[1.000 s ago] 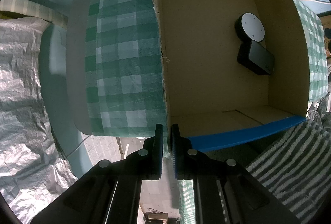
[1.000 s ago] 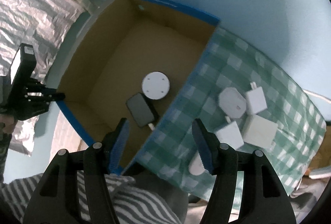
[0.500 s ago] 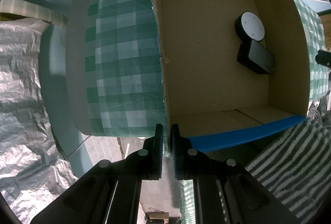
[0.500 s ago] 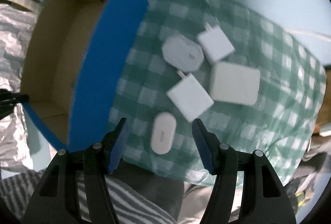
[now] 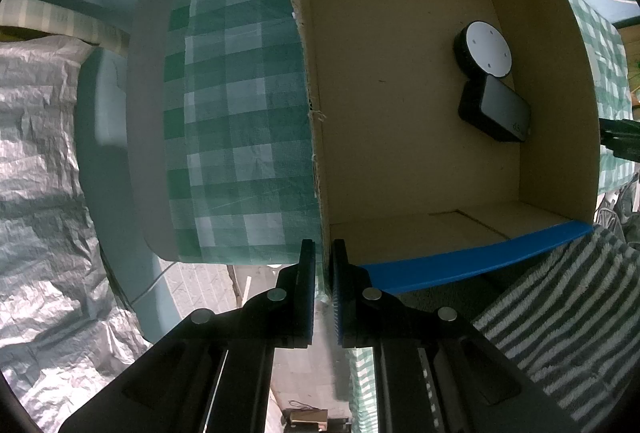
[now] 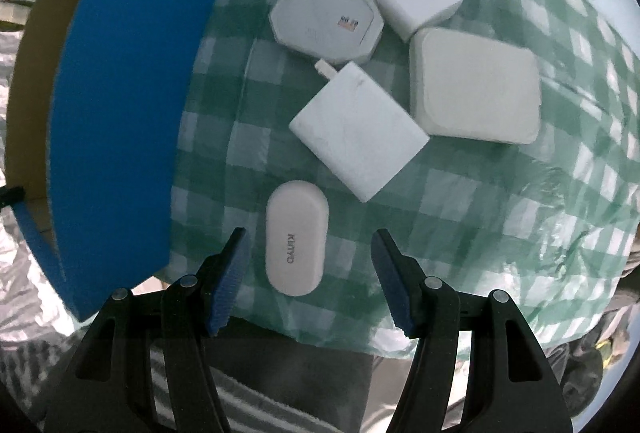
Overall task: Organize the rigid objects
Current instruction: 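Move the right gripper to the white oval Kinyo case and grasp it, then carry the Kinyo case toward the box with the right gripper, then lower the Kinyo case beside the power bank and open the right gripper, then move the right gripper back to the white chargers on the cloth, then grasp the white square charger with prongs using the right gripper, then carry the white charger over the box with the right gripper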
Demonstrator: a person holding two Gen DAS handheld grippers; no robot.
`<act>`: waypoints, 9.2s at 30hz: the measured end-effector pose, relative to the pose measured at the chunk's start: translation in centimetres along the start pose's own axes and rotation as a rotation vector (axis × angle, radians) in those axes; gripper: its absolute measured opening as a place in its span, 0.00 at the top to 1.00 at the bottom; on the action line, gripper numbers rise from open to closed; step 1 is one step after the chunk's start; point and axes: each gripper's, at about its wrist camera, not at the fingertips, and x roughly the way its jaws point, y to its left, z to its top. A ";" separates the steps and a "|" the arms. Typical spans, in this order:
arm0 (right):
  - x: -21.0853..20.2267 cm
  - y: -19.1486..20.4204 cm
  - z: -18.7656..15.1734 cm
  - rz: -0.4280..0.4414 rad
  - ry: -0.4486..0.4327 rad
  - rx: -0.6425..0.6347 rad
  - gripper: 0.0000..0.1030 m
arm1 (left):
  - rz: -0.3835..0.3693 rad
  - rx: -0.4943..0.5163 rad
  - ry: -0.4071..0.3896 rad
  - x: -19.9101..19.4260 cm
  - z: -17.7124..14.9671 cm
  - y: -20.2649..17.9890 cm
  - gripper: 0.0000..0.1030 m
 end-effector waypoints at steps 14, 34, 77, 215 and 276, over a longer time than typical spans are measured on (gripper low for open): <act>3.8 1.4 0.8 -0.053 0.032 -0.025 0.54 | 0.000 0.002 0.001 0.0 0.0 0.0 0.91; 1.0 4.3 -0.5 -0.041 -0.003 -0.074 0.64 | 0.003 0.008 0.002 0.0 0.1 -0.1 0.91; -10.0 16.1 3.4 0.005 -0.130 -0.445 0.64 | 0.006 0.009 0.002 0.2 0.1 -0.1 0.91; 3.5 0.3 7.1 -0.074 0.041 -0.155 0.47 | 0.016 0.027 0.008 -0.5 -0.2 -0.3 0.91; -6.3 18.0 6.9 0.007 -0.048 -0.492 0.48 | 0.018 0.036 0.008 -0.3 -0.1 -0.5 0.91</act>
